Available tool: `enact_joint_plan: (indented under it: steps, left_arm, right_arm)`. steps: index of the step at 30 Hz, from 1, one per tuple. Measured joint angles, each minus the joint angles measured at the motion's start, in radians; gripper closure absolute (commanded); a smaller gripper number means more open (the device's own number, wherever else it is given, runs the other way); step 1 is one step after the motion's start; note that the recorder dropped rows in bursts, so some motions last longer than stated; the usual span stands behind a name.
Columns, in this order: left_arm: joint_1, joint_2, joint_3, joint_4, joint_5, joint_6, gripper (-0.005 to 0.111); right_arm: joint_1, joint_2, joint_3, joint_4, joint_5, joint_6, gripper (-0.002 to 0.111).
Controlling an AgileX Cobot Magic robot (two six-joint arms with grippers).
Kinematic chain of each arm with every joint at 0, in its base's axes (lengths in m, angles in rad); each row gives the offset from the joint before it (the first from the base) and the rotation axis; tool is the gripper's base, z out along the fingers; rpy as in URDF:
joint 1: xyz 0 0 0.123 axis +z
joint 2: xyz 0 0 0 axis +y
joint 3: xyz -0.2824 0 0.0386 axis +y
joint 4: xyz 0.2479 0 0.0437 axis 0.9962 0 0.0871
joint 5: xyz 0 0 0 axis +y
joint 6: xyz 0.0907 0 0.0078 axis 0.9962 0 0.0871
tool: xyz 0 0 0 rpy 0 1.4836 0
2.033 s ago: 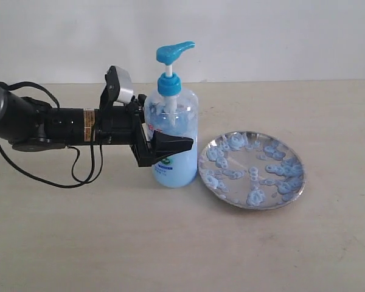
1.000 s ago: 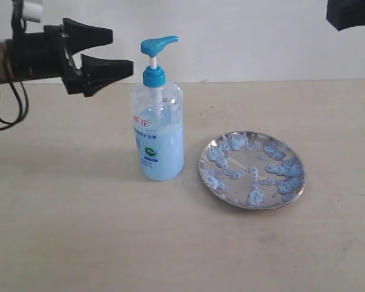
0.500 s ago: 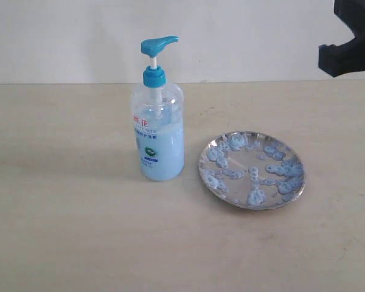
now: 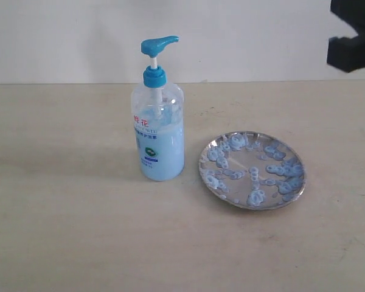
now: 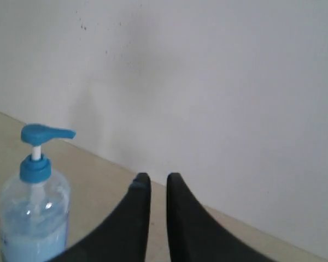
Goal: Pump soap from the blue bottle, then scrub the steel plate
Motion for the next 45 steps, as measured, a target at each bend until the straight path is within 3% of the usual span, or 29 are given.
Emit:
enact_joint_plan:
  steps: [6, 9, 15, 20, 24, 27, 29, 34, 38, 41, 45]
  left_arm:
    - [0.000, -0.139, 0.198, -0.015, -0.090, 0.000, 0.103]
    - [0.000, -0.155, 0.244, 0.020, -0.171, 0.000, 0.103]
    - [0.000, -0.155, 0.247, 0.130, -0.219, 0.000, 0.103]
    - [0.000, -0.155, 0.247, 0.146, -0.092, -0.051, 0.103]
    - [0.000, -0.155, 0.247, 0.146, 0.008, -0.156, 0.103]
    - [0.000, -0.155, 0.247, 0.146, -0.001, -0.197, 0.103]
    - [0.000, -0.155, 0.247, 0.146, -0.044, -0.210, 0.103]
    - [0.000, -0.155, 0.247, 0.144, -0.208, -0.220, 0.103]
    - [0.000, -0.155, 0.247, 0.144, -0.278, -0.220, 0.103]
    - [0.000, -0.155, 0.247, 0.144, -0.287, -0.220, 0.103]
    - [0.000, -0.155, 0.247, 0.144, -0.290, -0.220, 0.103]
  right_arm:
    - [0.000, 0.086, -0.134, 0.000, -0.061, -0.028, 0.101]
    - [-0.001, 0.253, -0.223, 0.004, -0.024, -0.028, 0.101]
    - [-0.002, 0.696, -0.350, -0.029, 0.375, -0.008, 0.101]
    - [-0.002, 0.881, -0.437, -0.163, 0.707, 0.270, 0.102]
    - [-0.002, 0.901, -0.461, -0.479, 0.799, 0.521, 0.107]
    - [-0.002, 0.901, -0.463, -0.808, 0.807, 0.740, 0.109]
    - [-0.003, 0.901, -0.470, -0.931, 0.761, 0.853, 0.109]
    - [0.006, 0.933, -0.541, -0.837, 0.722, 0.805, 0.109]
    - [0.018, 0.941, -0.555, -0.679, 1.022, 0.629, 0.109]
    - [0.010, 0.943, -0.553, -0.766, 1.184, 0.642, 0.109]
    - [-0.038, 0.950, -0.559, -0.933, 0.987, 0.811, 0.109]
